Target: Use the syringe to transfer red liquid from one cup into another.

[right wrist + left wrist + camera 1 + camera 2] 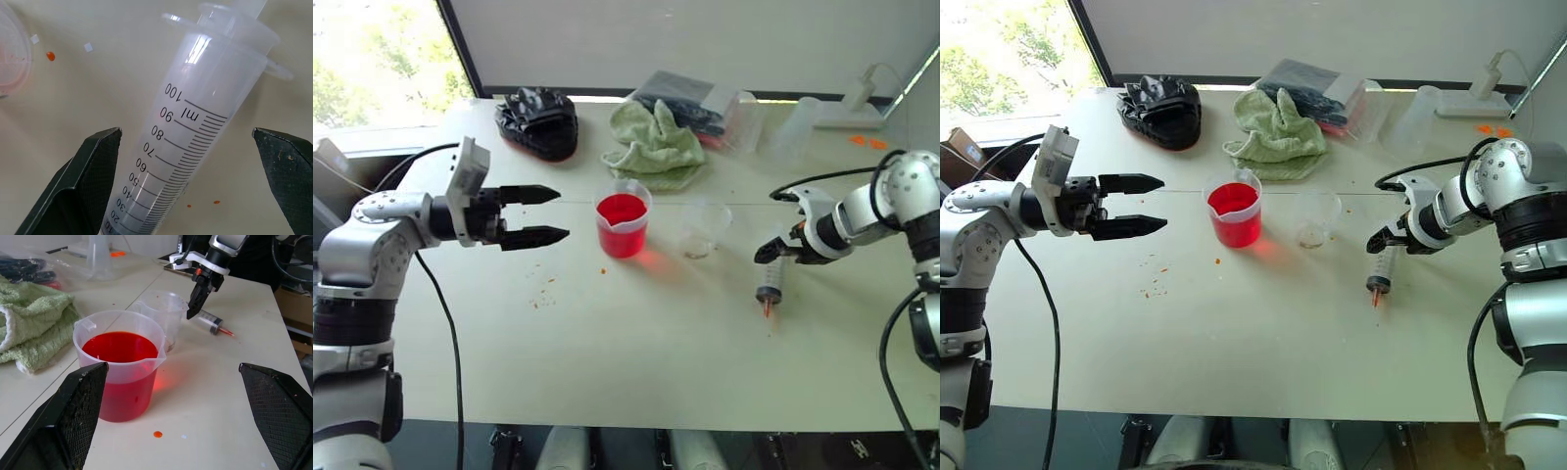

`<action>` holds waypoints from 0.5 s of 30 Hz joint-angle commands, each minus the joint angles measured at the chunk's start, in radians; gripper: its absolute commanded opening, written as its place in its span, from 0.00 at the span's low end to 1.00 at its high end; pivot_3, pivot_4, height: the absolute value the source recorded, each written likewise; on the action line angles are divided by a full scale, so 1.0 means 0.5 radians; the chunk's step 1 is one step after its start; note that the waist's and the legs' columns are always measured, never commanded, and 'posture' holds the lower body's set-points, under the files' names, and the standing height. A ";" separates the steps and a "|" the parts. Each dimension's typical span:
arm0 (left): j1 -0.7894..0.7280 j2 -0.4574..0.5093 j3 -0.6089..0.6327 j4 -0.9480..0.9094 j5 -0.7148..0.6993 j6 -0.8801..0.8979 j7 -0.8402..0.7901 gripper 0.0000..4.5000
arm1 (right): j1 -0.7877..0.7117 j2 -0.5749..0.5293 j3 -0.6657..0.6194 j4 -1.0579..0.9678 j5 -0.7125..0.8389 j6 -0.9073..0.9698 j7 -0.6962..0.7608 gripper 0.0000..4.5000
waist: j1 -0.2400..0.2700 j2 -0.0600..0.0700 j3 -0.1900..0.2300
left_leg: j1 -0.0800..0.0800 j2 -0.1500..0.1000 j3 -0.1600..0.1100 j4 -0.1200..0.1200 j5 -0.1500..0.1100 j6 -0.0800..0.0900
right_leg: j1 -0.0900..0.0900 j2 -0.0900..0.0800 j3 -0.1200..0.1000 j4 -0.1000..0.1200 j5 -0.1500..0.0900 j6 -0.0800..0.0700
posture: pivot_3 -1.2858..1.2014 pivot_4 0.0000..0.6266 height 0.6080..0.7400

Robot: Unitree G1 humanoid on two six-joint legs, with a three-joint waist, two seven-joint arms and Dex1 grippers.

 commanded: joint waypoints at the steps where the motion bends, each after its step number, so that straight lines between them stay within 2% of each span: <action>1: -0.007 0.032 0.075 -0.066 -0.045 0.009 0.019 1.00 | -0.017 -0.046 0.010 -0.044 0.420 0.013 -0.399 0.98 | -0.003 0.000 0.000 | 0.000 0.000 0.000 0.000 0.000 0.000 | 0.000 0.000 0.000 0.000 0.000 0.000 | 0.52 0.24 0.78; 8: -0.001 0.021 0.083 -0.082 -0.052 0.021 0.049 1.00 | 0.038 0.082 -0.189 0.068 0.807 0.013 -0.999 0.98 | -0.002 0.000 0.000 | 0.000 0.001 0.000 0.000 0.000 0.000 | 0.002 0.001 0.000 0.000 0.000 0.000 | 0.52 0.24 0.78; 15: 0.015 0.030 0.094 -0.105 -0.056 0.034 0.073 1.00 | 0.143 0.356 -0.575 0.178 0.778 -0.093 -1.516 0.98 | -0.002 0.000 0.000 | 0.000 0.001 0.000 0.000 0.000 0.000 | 0.003 0.001 0.000 0.000 0.000 0.000 | 0.52 0.24 0.78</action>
